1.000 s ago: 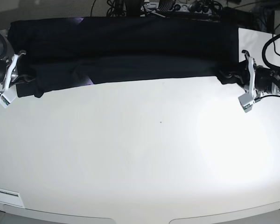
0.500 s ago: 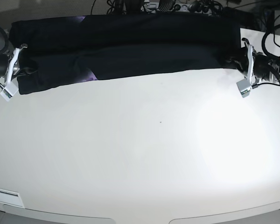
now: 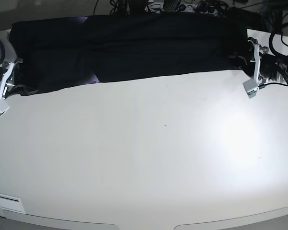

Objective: Fold the T-shirt properly
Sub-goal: 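Lower the folded hem onto the shirt and release both grippers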

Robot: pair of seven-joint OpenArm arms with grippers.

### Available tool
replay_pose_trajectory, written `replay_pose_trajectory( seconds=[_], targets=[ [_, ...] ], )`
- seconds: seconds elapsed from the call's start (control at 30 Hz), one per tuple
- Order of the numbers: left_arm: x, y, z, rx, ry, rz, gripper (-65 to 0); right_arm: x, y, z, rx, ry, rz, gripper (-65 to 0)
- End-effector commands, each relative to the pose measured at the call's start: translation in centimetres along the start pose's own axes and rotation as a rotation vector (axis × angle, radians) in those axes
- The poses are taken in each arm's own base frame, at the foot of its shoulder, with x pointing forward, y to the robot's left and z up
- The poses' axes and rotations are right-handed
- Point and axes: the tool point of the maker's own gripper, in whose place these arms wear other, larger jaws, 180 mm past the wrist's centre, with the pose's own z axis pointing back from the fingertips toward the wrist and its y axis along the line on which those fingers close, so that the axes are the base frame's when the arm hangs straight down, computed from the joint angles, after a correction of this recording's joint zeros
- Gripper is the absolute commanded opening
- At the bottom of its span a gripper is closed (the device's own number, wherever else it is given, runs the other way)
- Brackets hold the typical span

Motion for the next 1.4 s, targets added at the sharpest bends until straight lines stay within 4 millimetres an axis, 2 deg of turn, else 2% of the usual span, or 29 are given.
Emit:
replay_pose_trajectory(
  seconds=[0.0, 0.17, 0.33, 0.5, 0.63, 0.83, 0.93, 1.17, 1.37],
  targets=[
    [0.9, 0.2, 1.1, 0.018, -0.026, -0.026, -35.5, 1.1, 0.7, 0.0, 0.021, -0.053, 0.009, -65.0],
    [1.1, 0.2, 1.1, 0.018, -0.036, -0.026, -35.5, -1.2, 3.4, -3.0, 0.109, -0.102, -0.116, -65.0],
    [1.1, 0.2, 1.1, 0.017, -0.036, -0.026, -35.5, -2.7, 4.8, -4.2, 0.143, -0.119, -0.187, -65.0],
    [1.1, 0.2, 1.1, 0.017, -0.037, -0.026, -35.5, -5.6, 3.0, -5.7, -0.022, -0.096, -0.208, -65.0],
    [1.3, 0.2, 1.1, 0.018, -0.044, -0.026, -35.5, -8.8, 1.5, -7.3, -0.139, 0.045, -0.131, -65.0],
    [1.5, 0.3, 1.2, 0.020, -0.054, -0.027, -35.5, -12.0, 1.8, -9.3, -0.184, 0.218, -0.032, -65.0],
    [1.9, 0.6, 1.8, 0.041, -0.071, -0.030, -35.5, -12.3, -0.7, -9.2, -0.358, 0.226, -0.050, -65.0],
    [3.9, 2.3, 5.0, 0.142, -0.163, -0.049, -35.5, -11.6, -7.0, -5.5, -0.777, 0.158, -0.219, -65.0],
    [4.9, 3.0, 6.7, 0.196, -0.213, -0.050, -35.5, -11.8, -8.4, -4.2, -0.941, 0.158, -0.289, -65.0]
  ],
)
